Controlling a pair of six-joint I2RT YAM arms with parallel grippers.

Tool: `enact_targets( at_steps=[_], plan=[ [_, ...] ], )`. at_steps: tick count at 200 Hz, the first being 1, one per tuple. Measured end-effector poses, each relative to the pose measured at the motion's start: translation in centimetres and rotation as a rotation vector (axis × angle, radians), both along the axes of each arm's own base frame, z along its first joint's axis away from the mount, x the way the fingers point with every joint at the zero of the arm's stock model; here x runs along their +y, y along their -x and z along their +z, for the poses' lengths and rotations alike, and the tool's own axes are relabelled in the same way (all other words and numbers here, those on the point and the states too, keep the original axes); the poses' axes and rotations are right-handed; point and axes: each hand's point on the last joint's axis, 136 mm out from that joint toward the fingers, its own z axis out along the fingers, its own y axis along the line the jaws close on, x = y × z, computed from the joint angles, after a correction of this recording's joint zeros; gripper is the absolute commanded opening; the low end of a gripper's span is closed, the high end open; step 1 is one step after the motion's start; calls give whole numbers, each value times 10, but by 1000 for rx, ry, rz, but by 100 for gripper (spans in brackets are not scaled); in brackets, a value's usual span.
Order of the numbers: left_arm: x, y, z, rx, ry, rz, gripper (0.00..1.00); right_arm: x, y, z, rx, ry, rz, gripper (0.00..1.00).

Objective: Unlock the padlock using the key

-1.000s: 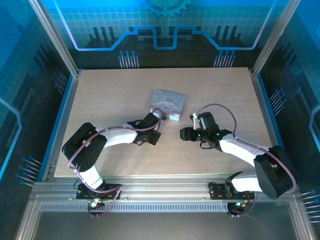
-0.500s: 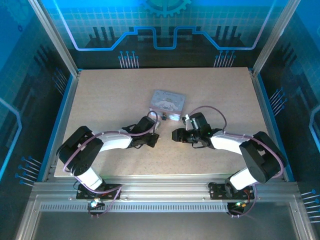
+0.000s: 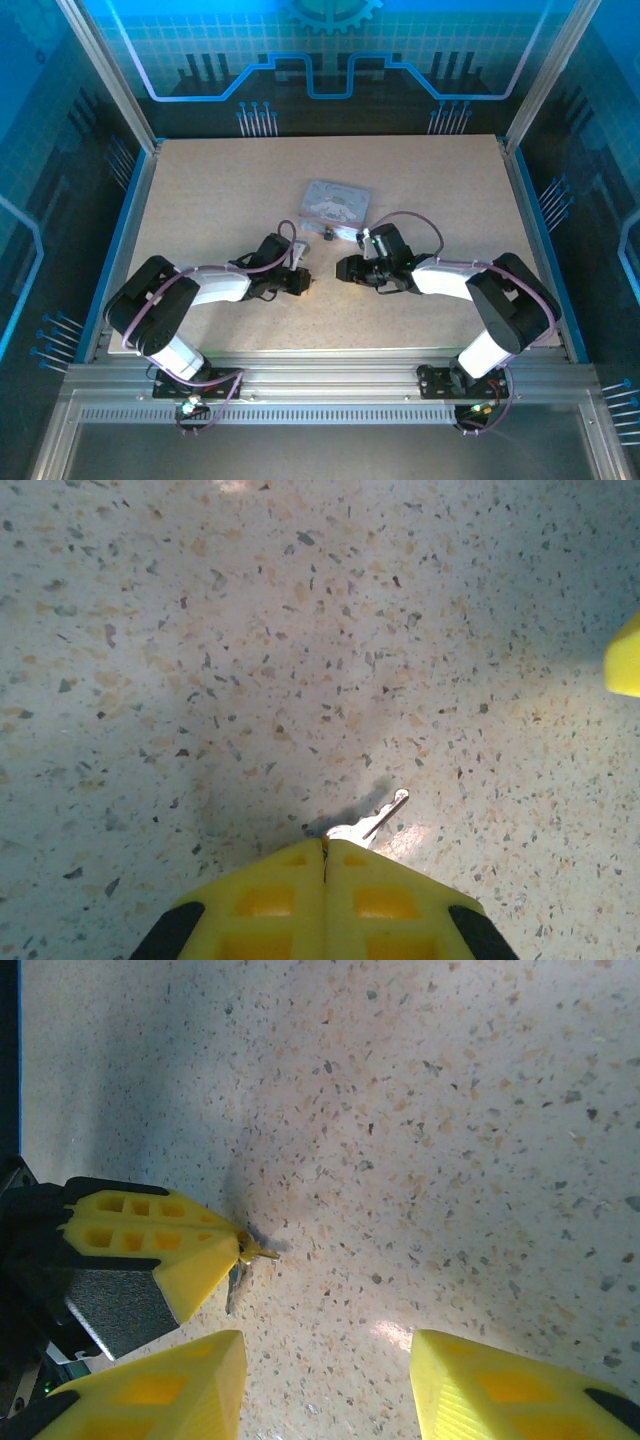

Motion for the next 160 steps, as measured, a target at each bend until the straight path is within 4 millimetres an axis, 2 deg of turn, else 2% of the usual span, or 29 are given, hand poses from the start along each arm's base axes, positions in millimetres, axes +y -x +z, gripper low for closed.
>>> enact_targets(
  at_steps=[83, 114, 160],
  plan=[
    [-3, 0, 5, 11, 89, 19, 0, 18, 0, -13, 103, -81, -26, 43],
    [-8, -4, 19, -17, 129, 19, 0, 26, -4, -5, 97, -111, -24, 48],
    [-13, -5, 28, -26, 171, 12, 0, 31, -8, 2, 96, -143, -31, 44]
  ],
)
